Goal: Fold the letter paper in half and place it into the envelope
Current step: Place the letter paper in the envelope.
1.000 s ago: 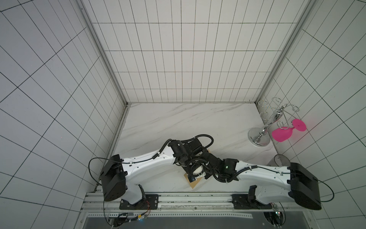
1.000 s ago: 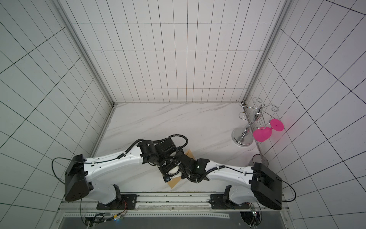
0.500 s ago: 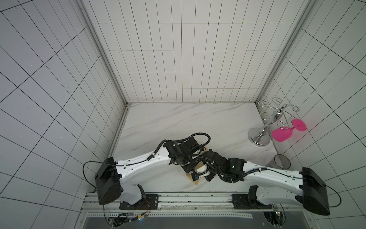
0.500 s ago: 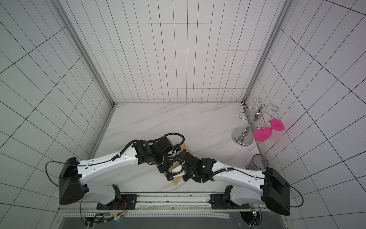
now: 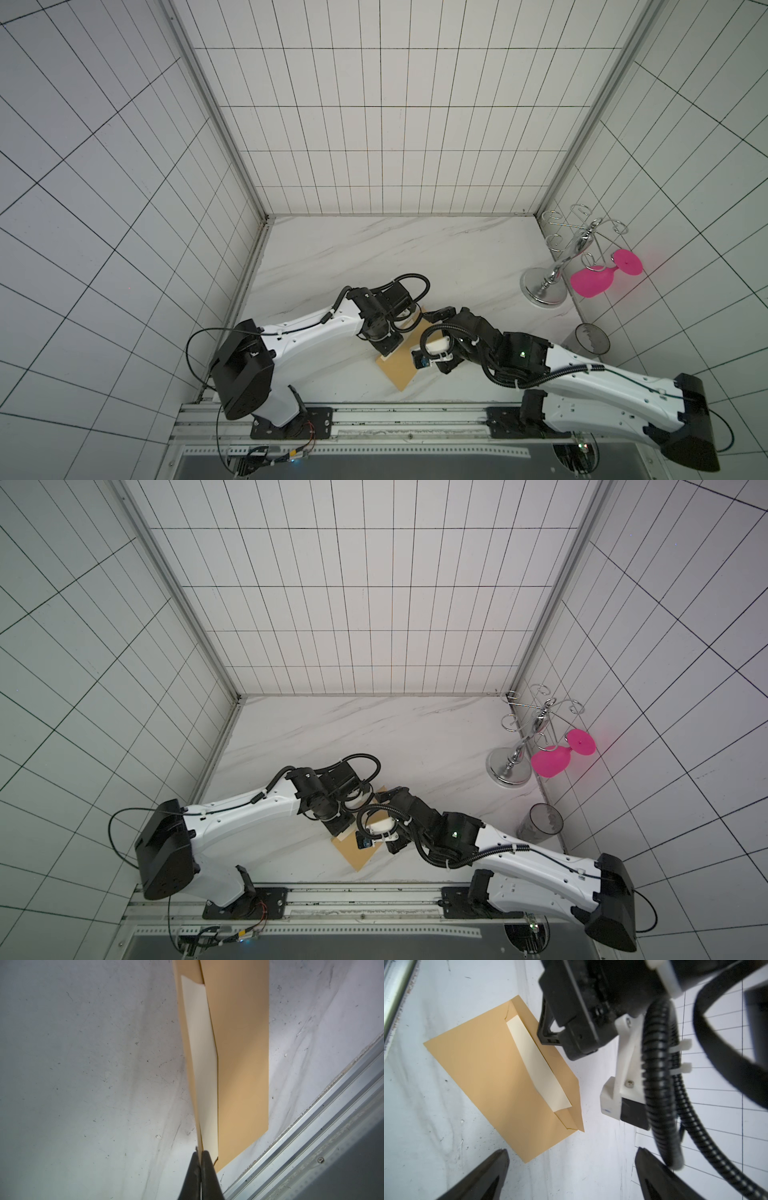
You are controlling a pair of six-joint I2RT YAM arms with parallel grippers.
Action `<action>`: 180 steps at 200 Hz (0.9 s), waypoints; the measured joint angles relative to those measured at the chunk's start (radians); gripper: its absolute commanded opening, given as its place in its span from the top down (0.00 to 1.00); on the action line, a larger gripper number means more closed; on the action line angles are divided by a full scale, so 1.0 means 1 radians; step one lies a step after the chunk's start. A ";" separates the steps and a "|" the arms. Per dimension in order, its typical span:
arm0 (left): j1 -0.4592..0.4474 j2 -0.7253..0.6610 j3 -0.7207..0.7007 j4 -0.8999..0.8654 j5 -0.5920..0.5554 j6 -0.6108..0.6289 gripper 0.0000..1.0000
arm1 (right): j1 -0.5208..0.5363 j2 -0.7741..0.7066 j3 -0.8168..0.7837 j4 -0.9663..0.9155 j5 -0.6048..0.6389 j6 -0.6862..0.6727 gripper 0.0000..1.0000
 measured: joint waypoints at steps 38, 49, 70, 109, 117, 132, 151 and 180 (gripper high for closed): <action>0.051 0.074 0.016 0.001 -0.014 -0.001 1.00 | -0.047 0.135 0.101 -0.035 0.195 0.360 0.14; 0.066 0.092 0.026 -0.002 -0.019 -0.001 1.00 | -0.075 0.190 0.142 -0.051 0.211 0.466 0.36; 0.083 0.131 0.059 -0.013 -0.034 -0.003 1.00 | -0.119 0.245 0.172 -0.077 0.220 0.644 0.67; 0.090 0.192 0.079 -0.016 -0.029 -0.048 1.00 | -0.186 0.260 0.177 -0.107 0.168 0.849 1.00; 0.091 0.192 0.079 -0.014 -0.023 -0.063 1.00 | -0.196 0.260 0.179 -0.113 0.158 0.872 1.00; 0.092 0.192 0.081 -0.006 0.001 -0.093 1.00 | -0.214 0.260 0.179 -0.123 0.137 0.912 1.00; 0.095 0.181 0.081 0.014 0.039 -0.134 1.00 | -0.236 0.260 0.179 -0.134 0.100 0.948 0.90; 0.097 0.108 0.081 0.045 0.101 -0.193 1.00 | -0.269 0.260 0.179 -0.133 0.023 0.997 0.95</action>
